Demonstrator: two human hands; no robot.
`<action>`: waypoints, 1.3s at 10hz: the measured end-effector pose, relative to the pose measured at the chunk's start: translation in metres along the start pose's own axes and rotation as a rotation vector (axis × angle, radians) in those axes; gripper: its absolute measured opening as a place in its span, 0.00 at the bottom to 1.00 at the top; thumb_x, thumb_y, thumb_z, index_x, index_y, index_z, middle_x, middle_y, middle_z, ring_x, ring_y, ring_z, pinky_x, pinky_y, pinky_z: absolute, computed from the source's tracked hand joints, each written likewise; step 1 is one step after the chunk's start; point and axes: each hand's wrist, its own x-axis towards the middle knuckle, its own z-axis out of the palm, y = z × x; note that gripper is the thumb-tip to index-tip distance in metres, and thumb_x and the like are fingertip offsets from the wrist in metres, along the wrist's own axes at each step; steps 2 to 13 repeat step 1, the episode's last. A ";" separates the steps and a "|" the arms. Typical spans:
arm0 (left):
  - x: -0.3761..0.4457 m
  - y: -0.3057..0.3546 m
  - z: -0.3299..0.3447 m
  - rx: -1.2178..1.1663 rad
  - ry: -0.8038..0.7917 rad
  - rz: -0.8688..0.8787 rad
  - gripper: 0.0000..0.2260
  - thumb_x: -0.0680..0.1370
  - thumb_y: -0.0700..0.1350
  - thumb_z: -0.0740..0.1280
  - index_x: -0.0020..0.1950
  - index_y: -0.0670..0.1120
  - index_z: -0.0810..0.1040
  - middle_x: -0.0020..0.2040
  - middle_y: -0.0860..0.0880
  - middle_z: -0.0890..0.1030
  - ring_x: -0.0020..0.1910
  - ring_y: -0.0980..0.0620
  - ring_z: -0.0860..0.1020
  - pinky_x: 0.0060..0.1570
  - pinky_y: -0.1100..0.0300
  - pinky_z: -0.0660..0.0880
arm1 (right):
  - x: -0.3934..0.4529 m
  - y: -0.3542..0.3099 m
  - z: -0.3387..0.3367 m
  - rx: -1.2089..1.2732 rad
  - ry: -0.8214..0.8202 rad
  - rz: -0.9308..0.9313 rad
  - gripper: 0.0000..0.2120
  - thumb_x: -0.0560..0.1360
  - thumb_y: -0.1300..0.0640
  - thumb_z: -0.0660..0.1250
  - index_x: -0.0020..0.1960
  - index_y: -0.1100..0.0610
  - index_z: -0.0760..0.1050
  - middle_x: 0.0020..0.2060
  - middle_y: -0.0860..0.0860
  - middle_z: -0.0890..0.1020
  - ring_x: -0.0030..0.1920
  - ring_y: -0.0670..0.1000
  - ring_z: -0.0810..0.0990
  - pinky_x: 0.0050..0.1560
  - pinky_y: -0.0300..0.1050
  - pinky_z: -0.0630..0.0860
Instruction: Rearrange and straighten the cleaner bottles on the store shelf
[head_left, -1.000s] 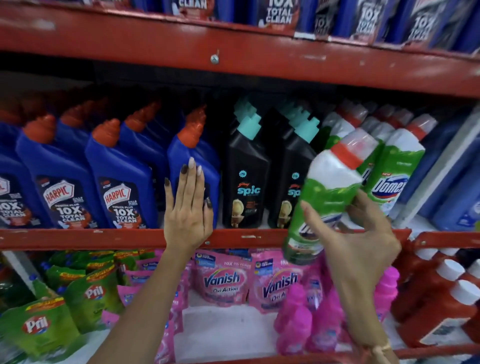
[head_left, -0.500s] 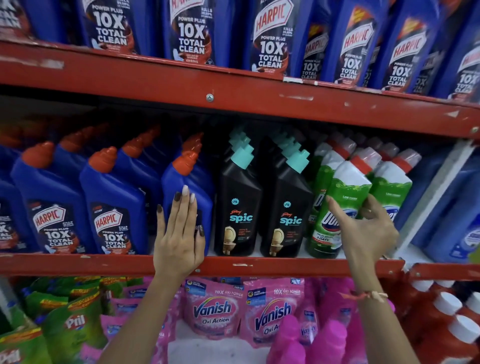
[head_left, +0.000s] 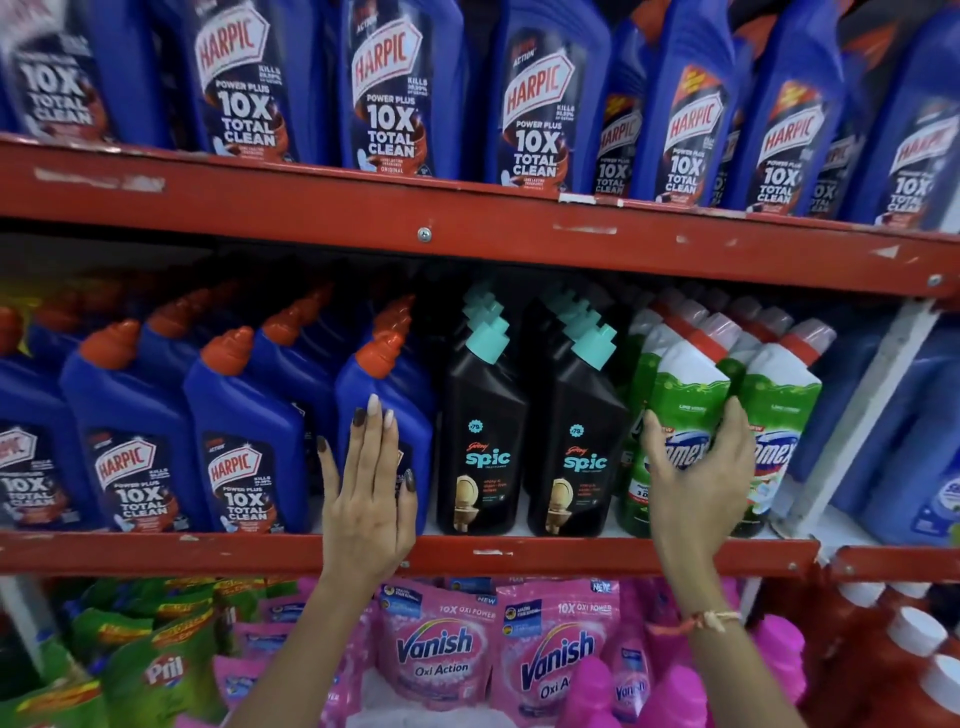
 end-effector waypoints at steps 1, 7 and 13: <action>0.014 0.012 -0.013 -0.041 0.003 0.021 0.27 0.80 0.43 0.55 0.79 0.39 0.58 0.83 0.49 0.48 0.82 0.49 0.49 0.81 0.45 0.41 | -0.015 -0.031 0.003 0.045 0.076 -0.375 0.25 0.80 0.53 0.64 0.72 0.64 0.66 0.71 0.59 0.71 0.74 0.56 0.67 0.77 0.61 0.52; 0.014 0.012 -0.013 -0.041 0.003 0.021 0.27 0.80 0.43 0.55 0.79 0.39 0.58 0.83 0.49 0.48 0.82 0.49 0.49 0.81 0.45 0.41 | -0.015 -0.031 0.003 0.045 0.076 -0.375 0.25 0.80 0.53 0.64 0.72 0.64 0.66 0.71 0.59 0.71 0.74 0.56 0.67 0.77 0.61 0.52; 0.014 0.012 -0.013 -0.041 0.003 0.021 0.27 0.80 0.43 0.55 0.79 0.39 0.58 0.83 0.49 0.48 0.82 0.49 0.49 0.81 0.45 0.41 | -0.015 -0.031 0.003 0.045 0.076 -0.375 0.25 0.80 0.53 0.64 0.72 0.64 0.66 0.71 0.59 0.71 0.74 0.56 0.67 0.77 0.61 0.52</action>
